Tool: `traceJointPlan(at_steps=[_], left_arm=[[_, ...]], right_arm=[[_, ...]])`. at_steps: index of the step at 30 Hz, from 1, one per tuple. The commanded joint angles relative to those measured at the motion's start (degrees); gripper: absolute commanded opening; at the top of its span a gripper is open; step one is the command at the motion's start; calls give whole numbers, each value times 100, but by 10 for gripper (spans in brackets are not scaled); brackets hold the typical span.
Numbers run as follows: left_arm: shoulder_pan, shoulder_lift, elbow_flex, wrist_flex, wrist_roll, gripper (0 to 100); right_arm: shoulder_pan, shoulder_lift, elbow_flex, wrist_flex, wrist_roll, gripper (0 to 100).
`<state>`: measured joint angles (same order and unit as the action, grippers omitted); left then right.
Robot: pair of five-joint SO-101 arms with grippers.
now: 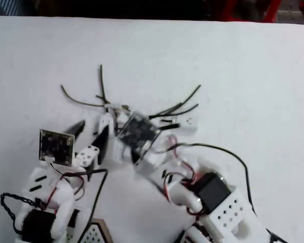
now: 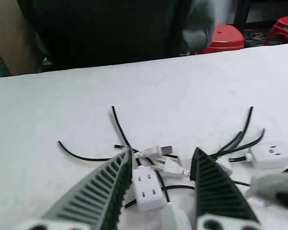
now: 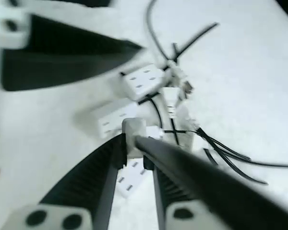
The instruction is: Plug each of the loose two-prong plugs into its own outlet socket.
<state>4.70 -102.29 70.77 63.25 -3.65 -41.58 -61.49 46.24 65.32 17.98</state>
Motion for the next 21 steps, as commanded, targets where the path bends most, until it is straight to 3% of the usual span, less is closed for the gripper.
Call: traceJointPlan(at_steps=[1, 11, 15, 21], left_arm=[[-347, 523, -273, 44, -431, 211], [-470, 4303, -1873, 387, -897, 223], [-470, 5596, -2171, 422, -862, 311], [-303, 6985, -2207, -62, -862, 312]], right_arm=[[778, 40, -44, -84, -62, 17], [2062, 48, 967, -1218, -281, 17], [2237, 48, 1029, -1323, -308, 17], [2202, 48, 1160, -1385, -308, 17]])
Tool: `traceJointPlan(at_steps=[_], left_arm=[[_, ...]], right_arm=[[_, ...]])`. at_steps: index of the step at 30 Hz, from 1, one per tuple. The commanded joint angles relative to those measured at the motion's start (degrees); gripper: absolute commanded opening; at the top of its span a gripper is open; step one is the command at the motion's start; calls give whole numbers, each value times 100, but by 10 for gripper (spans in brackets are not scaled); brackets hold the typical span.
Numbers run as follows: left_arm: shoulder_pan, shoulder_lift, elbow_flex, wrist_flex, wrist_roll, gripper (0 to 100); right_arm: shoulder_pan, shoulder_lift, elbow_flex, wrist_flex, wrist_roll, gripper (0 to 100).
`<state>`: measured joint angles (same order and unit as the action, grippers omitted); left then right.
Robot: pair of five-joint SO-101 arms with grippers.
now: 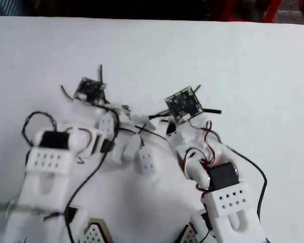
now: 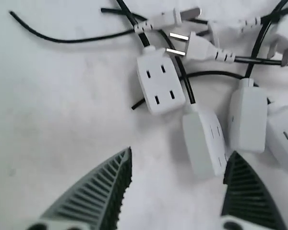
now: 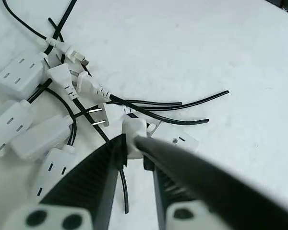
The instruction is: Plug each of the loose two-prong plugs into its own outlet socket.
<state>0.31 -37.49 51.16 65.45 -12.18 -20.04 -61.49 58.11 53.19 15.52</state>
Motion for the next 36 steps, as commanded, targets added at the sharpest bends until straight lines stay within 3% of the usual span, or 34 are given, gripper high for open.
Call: traceJointPlan(at_steps=[1, 6, 11, 21, 27, 32, 36], left_arm=[[198, 690, -229, -378, -9, 312], [215, 1543, -264, -695, -44, 312], [-224, 2352, -281, -1275, -132, 312], [-1059, 2299, -958, -826, -879, 282], [-875, 1138, -923, -229, -949, 283], [-224, 505, -923, 404, -949, 283], [242, 673, -571, 211, -905, 281]], right_arm=[[48, 48, -9, -198, -62, 17], [48, 48, 123, -312, -62, 17], [48, 48, 132, -312, -62, 17], [48, 48, 141, -312, -62, 17], [48, 48, 141, -312, -62, 17], [22, 48, 149, -312, -62, 17], [-127, 48, 158, -286, -53, 17]])
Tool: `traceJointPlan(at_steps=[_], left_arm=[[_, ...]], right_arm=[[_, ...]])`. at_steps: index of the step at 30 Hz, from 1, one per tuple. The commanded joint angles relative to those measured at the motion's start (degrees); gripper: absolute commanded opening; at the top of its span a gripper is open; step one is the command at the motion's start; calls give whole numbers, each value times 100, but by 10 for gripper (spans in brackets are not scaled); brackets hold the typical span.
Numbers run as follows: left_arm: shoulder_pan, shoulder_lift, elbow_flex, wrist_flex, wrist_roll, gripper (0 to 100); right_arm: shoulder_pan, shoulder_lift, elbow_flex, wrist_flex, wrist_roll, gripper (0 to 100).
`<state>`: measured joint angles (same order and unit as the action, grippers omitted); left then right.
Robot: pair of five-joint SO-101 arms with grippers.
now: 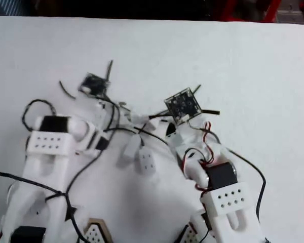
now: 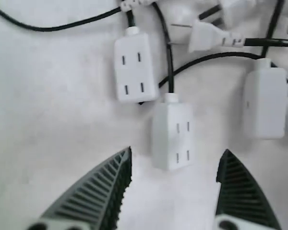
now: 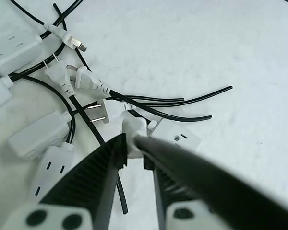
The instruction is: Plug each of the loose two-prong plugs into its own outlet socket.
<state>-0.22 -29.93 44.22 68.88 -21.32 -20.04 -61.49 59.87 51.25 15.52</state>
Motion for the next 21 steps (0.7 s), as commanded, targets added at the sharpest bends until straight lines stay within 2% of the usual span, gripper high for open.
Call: traceJointPlan(at_steps=[1, 5, 9, 11, 17, 21], left_arm=[[347, 4, 281, -334, 9, 280], [233, 488, 738, -1222, 18, 279], [92, 1086, 756, -1626, 9, 278], [84, 1376, 686, -1688, 9, 271], [145, 1859, 334, -1697, -26, 154], [145, 1886, 325, -1697, -35, 129]], right_arm=[[-136, 48, -18, -92, -53, 17], [-136, 48, -18, -84, -44, 17], [-136, 48, -18, -84, -35, 17], [-136, 48, -18, -84, -35, 17], [-119, 48, -18, -84, -18, 17], [-110, 48, -18, -84, -18, 17]])
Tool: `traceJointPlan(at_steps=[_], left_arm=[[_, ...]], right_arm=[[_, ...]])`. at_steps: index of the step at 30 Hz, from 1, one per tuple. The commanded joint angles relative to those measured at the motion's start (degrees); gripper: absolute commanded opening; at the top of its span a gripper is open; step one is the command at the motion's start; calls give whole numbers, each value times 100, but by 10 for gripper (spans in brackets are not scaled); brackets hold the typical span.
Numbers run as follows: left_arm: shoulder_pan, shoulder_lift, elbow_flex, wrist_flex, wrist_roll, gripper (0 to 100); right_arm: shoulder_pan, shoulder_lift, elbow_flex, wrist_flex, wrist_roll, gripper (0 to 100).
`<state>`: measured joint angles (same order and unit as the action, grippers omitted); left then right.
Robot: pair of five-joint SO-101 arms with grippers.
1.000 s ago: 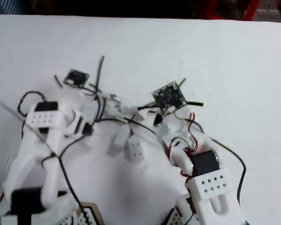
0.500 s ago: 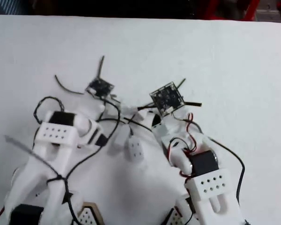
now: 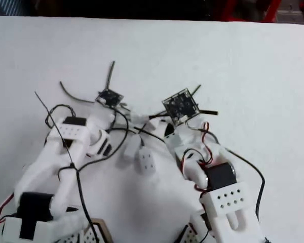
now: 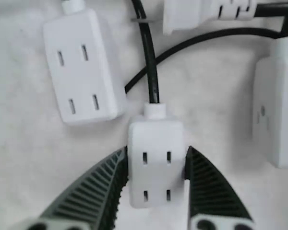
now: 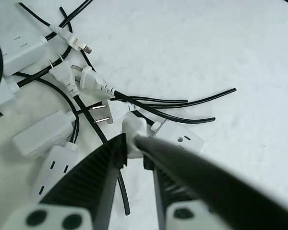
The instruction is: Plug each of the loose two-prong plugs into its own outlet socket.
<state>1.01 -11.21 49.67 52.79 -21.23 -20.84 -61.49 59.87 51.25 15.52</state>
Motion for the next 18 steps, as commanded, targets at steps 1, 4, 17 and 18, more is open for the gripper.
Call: traceJointPlan(at_steps=[1, 4, 17, 18], left_arm=[[22, 13, -220, -88, -44, 123], [119, 13, -220, -88, -44, 102], [1516, -1516, 70, 448, -448, 61], [1516, -1701, 70, 440, -448, 61]], right_arm=[[-31, 48, -18, -84, -18, 17], [-22, 48, -18, -84, -18, 17], [-13, 40, 35, -119, -9, 17], [-13, 40, 35, -119, -9, 17]])
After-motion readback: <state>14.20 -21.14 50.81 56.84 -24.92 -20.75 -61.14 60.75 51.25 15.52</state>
